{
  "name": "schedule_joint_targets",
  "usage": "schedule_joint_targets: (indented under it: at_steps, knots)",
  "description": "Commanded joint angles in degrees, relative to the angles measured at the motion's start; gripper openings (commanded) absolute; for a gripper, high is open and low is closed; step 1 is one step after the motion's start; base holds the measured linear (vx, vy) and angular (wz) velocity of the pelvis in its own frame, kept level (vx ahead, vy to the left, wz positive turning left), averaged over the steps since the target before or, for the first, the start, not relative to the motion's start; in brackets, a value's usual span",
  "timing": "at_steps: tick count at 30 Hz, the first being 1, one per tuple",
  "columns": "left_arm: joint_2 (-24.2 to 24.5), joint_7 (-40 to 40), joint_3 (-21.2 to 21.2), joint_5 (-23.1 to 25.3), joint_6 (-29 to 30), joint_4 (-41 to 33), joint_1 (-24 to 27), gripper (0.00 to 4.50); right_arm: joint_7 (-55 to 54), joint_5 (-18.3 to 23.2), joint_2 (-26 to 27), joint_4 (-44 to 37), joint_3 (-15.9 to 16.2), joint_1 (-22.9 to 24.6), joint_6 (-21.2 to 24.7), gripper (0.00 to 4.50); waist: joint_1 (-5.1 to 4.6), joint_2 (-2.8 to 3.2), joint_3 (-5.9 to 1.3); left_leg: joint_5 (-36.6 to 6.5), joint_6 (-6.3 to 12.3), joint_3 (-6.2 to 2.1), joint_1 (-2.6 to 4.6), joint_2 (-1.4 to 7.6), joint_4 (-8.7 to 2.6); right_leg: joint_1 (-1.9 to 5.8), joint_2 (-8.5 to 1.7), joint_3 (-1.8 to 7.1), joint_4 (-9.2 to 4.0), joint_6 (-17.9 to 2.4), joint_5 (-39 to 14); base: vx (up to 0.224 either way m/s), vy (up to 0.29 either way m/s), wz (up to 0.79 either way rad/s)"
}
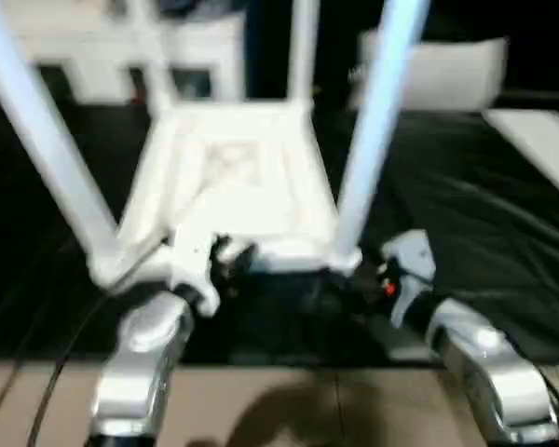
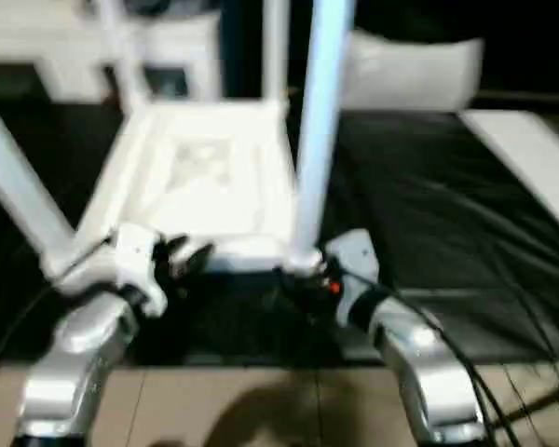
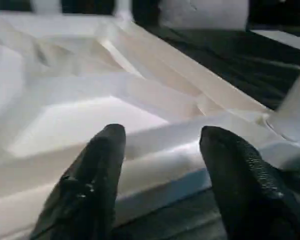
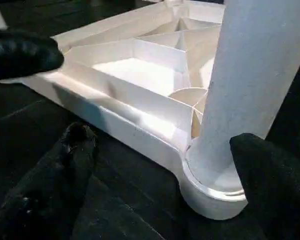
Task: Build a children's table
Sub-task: Rotate table base
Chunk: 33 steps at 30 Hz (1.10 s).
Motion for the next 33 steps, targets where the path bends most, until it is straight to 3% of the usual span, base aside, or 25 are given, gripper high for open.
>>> schedule_joint_targets:
  at_steps: [1, 5, 7, 8, 10, 14, 16, 17, 21, 23, 25, 28, 32, 33]
  knots:
    - [0.73, -0.41, -0.55, -0.87, 0.79, -2.00, 0.92, 3.05, 1.34, 1.45, -0.10, 0.00, 0.42, -0.59, -0.76, 4.50, -0.08, 0.06, -3.21, -0.83, 3.89, 0.77, -1.28, 1.57, -3.39, 4.22, -4.17, 3.86, -8.23, 8.70, -19.82, 0.000, 0.000, 0.00]
    - [1.36, -0.17, -0.09, -0.52, 0.80, -2.19, 1.25, 3.42, 1.01, 0.86, -0.07, 0.67, 0.62, -1.42, -1.56, 4.50, -0.94, 0.90, -3.29, -6.59, 2.65, 0.60, -0.65, 2.73, -4.46, 4.76, -4.48, 2.54, -10.19, 8.68, -24.21, 0.000, 0.000, 0.00]
    - [1.60, -0.27, 0.24, -0.55, 0.82, -2.30, 1.28, 3.46, 0.61, 0.64, 0.07, 1.04, 0.56, -1.80, -1.72, 4.50, -1.59, 1.01, -3.25, -9.14, 2.11, 0.37, -0.40, 3.27, -4.90, 4.81, -4.75, 2.22, -10.57, 7.57, -24.68, -0.008, 0.026, 0.00]
    - [2.01, -0.70, 0.35, -0.68, 0.98, -2.75, 1.52, 3.61, 0.56, 0.83, 0.29, 1.30, 0.48, -2.16, -1.81, 4.50, -2.44, 1.24, -3.07, -11.54, 2.03, 0.11, -0.25, 3.70, -5.22, 4.80, -5.13, 2.14, -10.80, 5.84, -24.57, -0.007, 0.056, 0.02]
    - [2.32, -0.90, 0.37, -0.86, 1.20, -3.12, 1.67, 3.83, 0.61, 0.96, 0.46, 1.54, 0.41, -2.44, -1.91, 4.50, -3.05, 1.37, -3.02, -13.70, 1.71, -0.12, -0.04, 3.89, -5.54, 5.09, -5.52, 2.07, -10.85, 4.24, -24.82, -0.003, 0.058, 0.02]
    - [4.36, -1.82, 0.95, -1.95, 0.32, -3.96, 3.22, 4.12, -2.75, -1.06, 2.28, 3.53, 0.61, -4.41, -4.56, 4.50, -4.07, 1.14, -3.16, -12.16, 1.80, -0.08, -0.76, 3.55, -5.71, 5.40, -6.08, 2.70, -10.03, 1.30, -21.74, 0.001, 0.044, 0.01]
    - [4.44, -1.84, 1.08, -2.16, 0.14, -4.07, 3.36, 4.31, -3.40, -1.44, 2.46, 3.82, 0.56, -4.61, -5.00, 4.50, -4.20, 1.18, -3.12, -11.62, 1.84, 0.18, -0.40, 3.38, -5.49, 5.01, -6.20, 2.86, -10.17, 0.84, -22.51, 0.000, 0.000, 0.00]
    - [4.45, -2.54, 1.28, -3.18, 0.07, -4.95, 4.37, 4.44, -5.32, -1.93, 3.21, 4.83, -0.41, -4.97, -6.33, 4.50, -4.22, 0.86, -3.18, -10.63, 2.02, 0.33, -0.46, 3.29, -5.42, 5.02, -6.29, 3.02, -10.12, 0.65, -22.38, 0.000, 0.000, 0.00]
    - [5.28, -5.93, 0.98, -5.97, -0.24, -7.94, 7.30, 4.44, -12.67, -2.96, 5.15, 8.44, -5.15, -6.59, -8.75, 4.50, -4.38, 0.64, -3.20, -8.72, 1.92, 0.43, -0.74, 3.41, -5.48, 4.96, -6.39, 3.33, -9.73, -0.09, -21.96, 0.000, 0.000, 0.00]
    - [6.30, -7.80, 0.64, -7.12, -0.45, -9.15, 8.08, 4.44, -15.81, -3.83, 5.13, 10.05, -7.02, -7.50, -9.20, 4.50, -4.18, 0.78, -3.23, -7.93, 1.97, 0.62, -0.25, 3.51, -5.41, 4.53, -6.01, 3.54, -9.37, -0.66, -19.74, 0.000, 0.000, 0.00]
    - [7.70, -10.51, 0.46, -9.12, -1.17, -10.45, 8.82, 4.44, -18.48, -4.55, 4.88, 11.69, -8.83, -8.42, -10.16, 4.50, -4.05, 0.73, -3.47, -6.39, 1.83, 0.71, -0.70, 3.44, -5.42, 5.02, -6.12, 3.58, -8.89, -0.78, -18.57, 0.000, 0.000, 0.00]
    - [8.56, -13.13, 0.80, -11.46, -1.48, -10.89, 9.56, 4.44, -19.65, -4.88, 4.68, 12.62, -9.51, -8.76, -10.52, 4.50, -3.96, 0.68, -3.47, -4.75, 2.20, 0.82, -0.86, 3.40, -5.45, 5.10, -6.00, 3.65, -8.53, -0.90, -16.42, 0.000, 0.000, 0.00]
    - [10.39, -16.37, 2.21, -14.17, -1.06, -11.21, 11.94, 4.44, -19.68, -5.37, 4.54, 13.74, -8.89, -8.67, -11.43, 4.50, -4.17, 0.63, -3.19, -7.76, 1.65, 1.01, -0.67, 3.36, -5.61, 4.93, -5.97, 3.64, -8.97, -0.08, -20.38, 0.000, 0.000, 0.00]
    - [11.34, -17.00, 4.02, -13.90, -2.88, -8.46, 12.34, 4.44, -18.19, -5.49, 4.30, 13.83, -7.89, -8.44, -12.21, 4.50, -4.24, 0.63, -3.12, -8.22, 1.67, 1.11, -0.61, 3.28, -5.63, 4.85, -5.92, 3.63, -9.19, 0.21, -21.20, 0.000, 0.000, 0.00]
